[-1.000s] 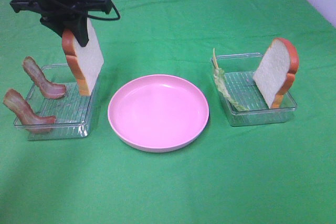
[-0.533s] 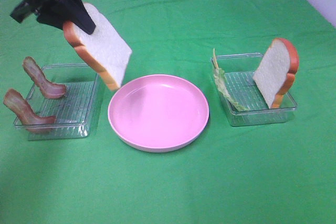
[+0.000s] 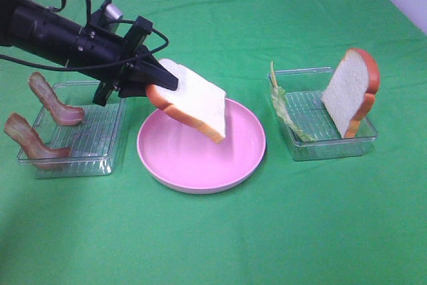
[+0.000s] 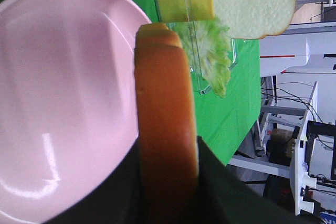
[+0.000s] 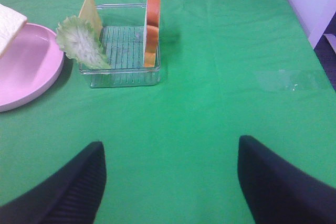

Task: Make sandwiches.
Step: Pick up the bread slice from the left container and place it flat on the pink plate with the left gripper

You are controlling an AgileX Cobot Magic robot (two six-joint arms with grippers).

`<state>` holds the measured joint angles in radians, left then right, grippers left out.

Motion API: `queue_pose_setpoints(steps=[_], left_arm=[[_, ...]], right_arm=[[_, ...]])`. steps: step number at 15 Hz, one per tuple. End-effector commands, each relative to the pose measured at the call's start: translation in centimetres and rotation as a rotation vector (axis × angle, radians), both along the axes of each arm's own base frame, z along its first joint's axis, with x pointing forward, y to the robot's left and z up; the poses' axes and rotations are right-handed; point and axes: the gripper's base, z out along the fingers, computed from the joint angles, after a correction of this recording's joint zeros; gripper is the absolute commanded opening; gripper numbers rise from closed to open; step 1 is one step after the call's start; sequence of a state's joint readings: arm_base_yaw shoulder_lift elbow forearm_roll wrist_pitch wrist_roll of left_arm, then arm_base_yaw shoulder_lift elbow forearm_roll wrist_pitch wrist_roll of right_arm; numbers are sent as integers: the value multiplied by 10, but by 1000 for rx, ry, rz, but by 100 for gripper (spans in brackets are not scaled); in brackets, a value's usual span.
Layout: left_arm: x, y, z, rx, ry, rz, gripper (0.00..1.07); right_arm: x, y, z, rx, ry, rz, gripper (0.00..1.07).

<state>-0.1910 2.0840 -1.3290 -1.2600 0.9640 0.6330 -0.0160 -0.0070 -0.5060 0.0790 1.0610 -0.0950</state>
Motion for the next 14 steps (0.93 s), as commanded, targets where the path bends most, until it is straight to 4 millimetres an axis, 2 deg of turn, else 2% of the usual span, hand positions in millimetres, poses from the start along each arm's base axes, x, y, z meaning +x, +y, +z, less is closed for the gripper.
queue_pose_setpoints(steps=[1,3,6,7,8,9,10,11,14], left_arm=[[-2,-14,-20,-11,42,-7,0],[-4,-25,-36,21,60,-8,0],[-4,-31,-41,48,49,7,1],[-4,-30,-42,63,43,1,14],[-4,-30,-42,63,43,1,14],[-5,-30,-43,73,39,-9,29],[-7,-30,-43,77,43,-35,57],[-8,-30,-43,81,44,-61,75],[-7,-27,-34,158,-28,-149,78]], right_arm=[[-2,0,-1,-6,-10,-4,68],[-2,0,-1,-6,-10,-4,68],[-2,0,-1,-6,-10,-4,68],[-2,0,-1,-6,-10,-4,68],[-2,0,-1,-6,-10,-4,68],[-2,0,-1,-6,-10,-4,68],[-2,0,-1,-6,-10,-4,68],[-2,0,-1,-6,-10,-4,68],[-2,0,-1,-6,-10,-4,68]])
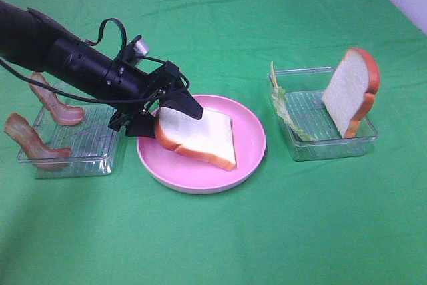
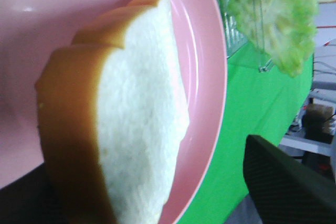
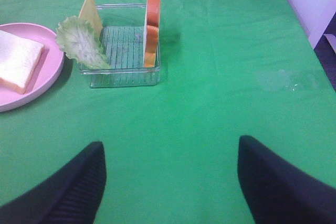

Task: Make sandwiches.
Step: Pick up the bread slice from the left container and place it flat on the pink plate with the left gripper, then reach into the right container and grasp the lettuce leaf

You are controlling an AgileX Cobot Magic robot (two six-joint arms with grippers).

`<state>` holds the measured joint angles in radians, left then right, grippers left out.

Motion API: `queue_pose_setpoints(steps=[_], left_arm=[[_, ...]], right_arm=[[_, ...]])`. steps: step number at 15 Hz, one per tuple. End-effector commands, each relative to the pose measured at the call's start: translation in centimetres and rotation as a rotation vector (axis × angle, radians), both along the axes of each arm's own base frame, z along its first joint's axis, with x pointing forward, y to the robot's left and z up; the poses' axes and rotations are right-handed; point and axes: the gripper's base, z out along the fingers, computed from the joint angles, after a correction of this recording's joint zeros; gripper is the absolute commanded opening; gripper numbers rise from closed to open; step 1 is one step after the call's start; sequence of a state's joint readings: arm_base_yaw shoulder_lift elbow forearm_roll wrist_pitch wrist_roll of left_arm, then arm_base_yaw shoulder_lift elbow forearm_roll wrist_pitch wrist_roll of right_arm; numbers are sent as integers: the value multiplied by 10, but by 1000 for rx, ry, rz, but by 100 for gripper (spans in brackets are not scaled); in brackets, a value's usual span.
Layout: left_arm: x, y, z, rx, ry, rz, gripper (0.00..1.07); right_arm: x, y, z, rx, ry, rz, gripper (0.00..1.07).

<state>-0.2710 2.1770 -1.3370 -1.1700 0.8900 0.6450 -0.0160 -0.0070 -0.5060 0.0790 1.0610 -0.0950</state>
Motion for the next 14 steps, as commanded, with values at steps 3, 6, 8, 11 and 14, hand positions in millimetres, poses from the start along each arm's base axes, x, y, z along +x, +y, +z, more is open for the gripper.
queue_pose_setpoints(steps=[3,6,8,11,14], left_arm=[[6,-1,40,200,-182,-135,78],[-1,-8,53,355,-197,-164,78],[-3,-8,68,421,-233,-166,78],[-6,1,118,504,-306,-131,78],[-25,21,171,632,-346,-133,78]], right_arm=[[-2,0,-1,-6,-10,-4,68],[-2,0,-1,-6,-10,-4,68],[-2,0,-1,-6,-10,-4,68],[-2,0,-1,-6,-10,-4,68],[-2,0,-1,-6,-10,-4,68]])
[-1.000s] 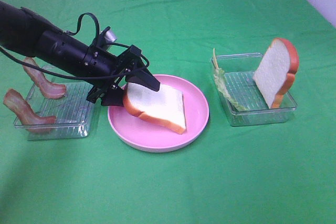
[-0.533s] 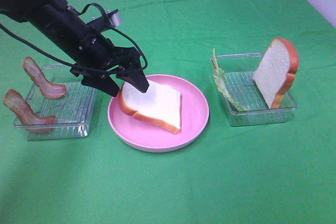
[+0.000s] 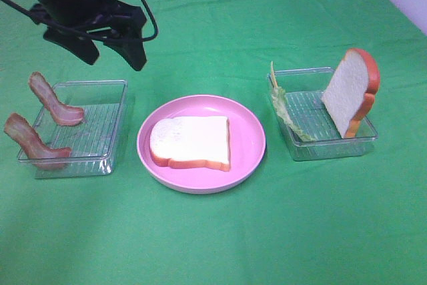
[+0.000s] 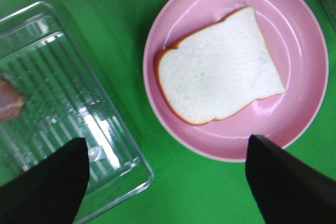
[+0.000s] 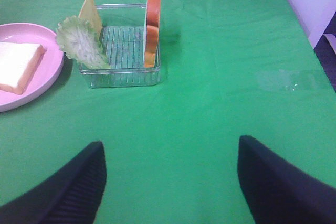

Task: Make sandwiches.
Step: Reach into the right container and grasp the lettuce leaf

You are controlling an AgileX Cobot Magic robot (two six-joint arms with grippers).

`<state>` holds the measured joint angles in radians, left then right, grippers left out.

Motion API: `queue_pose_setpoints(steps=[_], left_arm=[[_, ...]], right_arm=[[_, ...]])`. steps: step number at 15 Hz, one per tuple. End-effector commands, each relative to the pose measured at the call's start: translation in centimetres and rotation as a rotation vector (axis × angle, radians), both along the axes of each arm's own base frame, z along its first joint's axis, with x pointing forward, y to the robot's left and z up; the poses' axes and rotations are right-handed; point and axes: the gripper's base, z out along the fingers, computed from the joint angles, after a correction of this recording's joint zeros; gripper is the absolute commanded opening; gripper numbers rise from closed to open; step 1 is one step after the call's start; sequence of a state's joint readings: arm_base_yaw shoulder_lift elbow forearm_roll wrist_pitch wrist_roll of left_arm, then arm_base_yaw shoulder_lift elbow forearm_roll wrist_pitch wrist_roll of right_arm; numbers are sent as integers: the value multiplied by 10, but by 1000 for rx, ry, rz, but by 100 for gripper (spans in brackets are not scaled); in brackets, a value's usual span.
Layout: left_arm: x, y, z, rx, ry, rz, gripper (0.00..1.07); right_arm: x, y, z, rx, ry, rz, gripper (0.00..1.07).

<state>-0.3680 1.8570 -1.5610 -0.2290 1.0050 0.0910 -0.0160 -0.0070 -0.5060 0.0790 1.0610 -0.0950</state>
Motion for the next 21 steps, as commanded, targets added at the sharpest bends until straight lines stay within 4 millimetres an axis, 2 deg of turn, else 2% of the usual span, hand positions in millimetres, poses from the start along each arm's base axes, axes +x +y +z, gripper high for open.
queue_pose_setpoints(steps=[1,2,3,4,5,7,8,9,11,12,13,14,15,16,20,21], left_arm=[[-19,13,33,85,-11,-7,78],[-35,22,51,130,3,-19,78],[-35,22,51,130,3,-19,78],[-43,27,60,148,13,-10,78],[-58,35,76,155,0,17,78],[-76,42,91,138,-36,38,78],[-95,50,101,129,-67,40,77],[-111,56,104,126,-74,41,76],[-152,72,98,127,-72,41,76],[-152,72,98,127,-72,41,76],[-168,79,93,129,-68,40,76],[-194,89,84,130,-65,40,76],[-212,96,78,128,-70,41,76],[-235,105,69,120,-93,43,76],[-298,132,47,94,-236,59,76],[-298,132,47,94,-236,59,76]], right_arm=[[-2,0,-1,-6,-10,-4,68],[-2,0,-1,-6,-10,-4,68],[-2,0,-1,-6,-10,-4,68],[-2,0,-1,-6,-10,-4,68],[-2,0,-1,-6,-10,-4,68],[-2,0,-1,-6,-10,-4,68],[-2,0,-1,-6,-10,-4,68],[-2,0,-1,-6,-10,-4,68],[-2,0,-1,-6,-10,-4,68],[-2,0,-1,-6,-10,-4,68],[-2,0,-1,-6,-10,-4,68],[-2,0,-1,-6,-10,-4,68],[-2,0,-1,-6,-10,-4,68],[-2,0,-1,-6,-10,-4,68],[-2,0,-1,-6,-10,-4,68],[-2,0,-1,-6,-10,-4,68]])
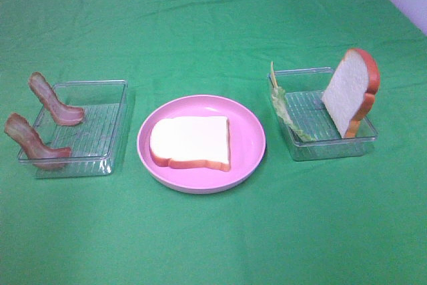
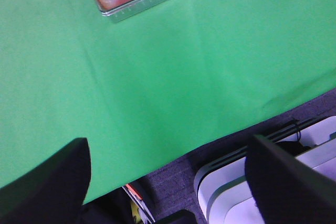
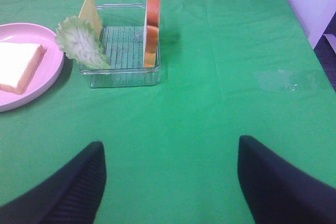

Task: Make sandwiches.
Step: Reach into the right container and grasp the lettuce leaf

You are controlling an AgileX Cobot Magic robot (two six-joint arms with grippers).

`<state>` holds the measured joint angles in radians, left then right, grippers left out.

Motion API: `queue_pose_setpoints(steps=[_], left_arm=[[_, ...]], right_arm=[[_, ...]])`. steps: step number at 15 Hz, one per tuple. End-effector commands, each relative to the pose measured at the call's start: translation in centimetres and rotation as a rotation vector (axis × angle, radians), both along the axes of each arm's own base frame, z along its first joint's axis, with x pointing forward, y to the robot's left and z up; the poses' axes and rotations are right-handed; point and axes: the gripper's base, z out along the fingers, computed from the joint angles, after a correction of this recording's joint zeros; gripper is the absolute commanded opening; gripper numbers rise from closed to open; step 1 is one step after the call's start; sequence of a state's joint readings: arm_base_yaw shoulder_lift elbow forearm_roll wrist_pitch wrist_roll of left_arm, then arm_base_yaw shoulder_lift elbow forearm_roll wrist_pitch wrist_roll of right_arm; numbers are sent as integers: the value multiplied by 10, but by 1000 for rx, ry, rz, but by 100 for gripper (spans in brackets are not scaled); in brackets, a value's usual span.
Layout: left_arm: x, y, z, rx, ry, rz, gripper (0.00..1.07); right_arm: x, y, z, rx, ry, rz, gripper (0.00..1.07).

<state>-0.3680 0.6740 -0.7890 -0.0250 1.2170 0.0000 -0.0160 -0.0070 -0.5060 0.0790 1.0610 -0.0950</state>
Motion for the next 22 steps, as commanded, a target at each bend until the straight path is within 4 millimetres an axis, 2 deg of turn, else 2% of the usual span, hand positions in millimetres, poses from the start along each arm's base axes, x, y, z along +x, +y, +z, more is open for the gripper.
queue_pose_setpoints(steps=[1,2,3,5,7,8,9,10,12,13,14,15,16,17,18,19,20,21,22], left_arm=[[-30,12,-10,-16,-60,6,76],[-35,14,-11,-32,-84,5,76],[-52,21,-12,-65,-199,0,76],[-75,31,-16,-124,-384,6,76],[-82,34,-28,-145,-437,7,76],[-81,32,-42,-173,-460,2,76],[-80,32,-46,-168,-458,3,76],[-80,32,-46,-168,-458,3,76],[-80,32,-46,-162,-460,-10,76],[-80,31,-46,-163,-460,-12,76],[-80,31,-46,-163,-460,-12,76],[-81,31,-46,-163,-461,-12,76],[-81,32,-46,-163,-461,-12,76],[-81,32,-46,-163,-462,-12,76],[-81,32,-46,-163,-462,-12,76],[-81,32,-46,-163,-462,-12,76],[-81,32,-46,-163,-462,-12,76],[-80,31,-46,-162,-460,-12,76],[-80,31,-46,-162,-461,-12,76]], right_arm=[[-2,0,-1,-6,-10,-4,68],[-2,0,-1,-6,-10,-4,68],[-2,0,-1,-6,-10,-4,68],[3,0,3,-5,2,-5,68],[8,0,7,-5,17,-6,68],[30,0,19,5,76,-6,68],[50,0,26,17,139,-3,68],[50,0,26,17,139,-3,68],[82,-1,38,20,202,-8,68],[107,-2,45,21,251,-11,68],[107,-2,45,21,251,-11,68],[129,-2,49,26,309,-9,68],[161,-2,55,35,381,-3,68],[176,0,58,45,413,13,68],[218,7,57,89,538,99,68],[236,11,55,130,594,132,68],[236,11,55,130,594,132,68],[262,16,51,183,664,168,68],[278,18,46,206,708,180,68]])
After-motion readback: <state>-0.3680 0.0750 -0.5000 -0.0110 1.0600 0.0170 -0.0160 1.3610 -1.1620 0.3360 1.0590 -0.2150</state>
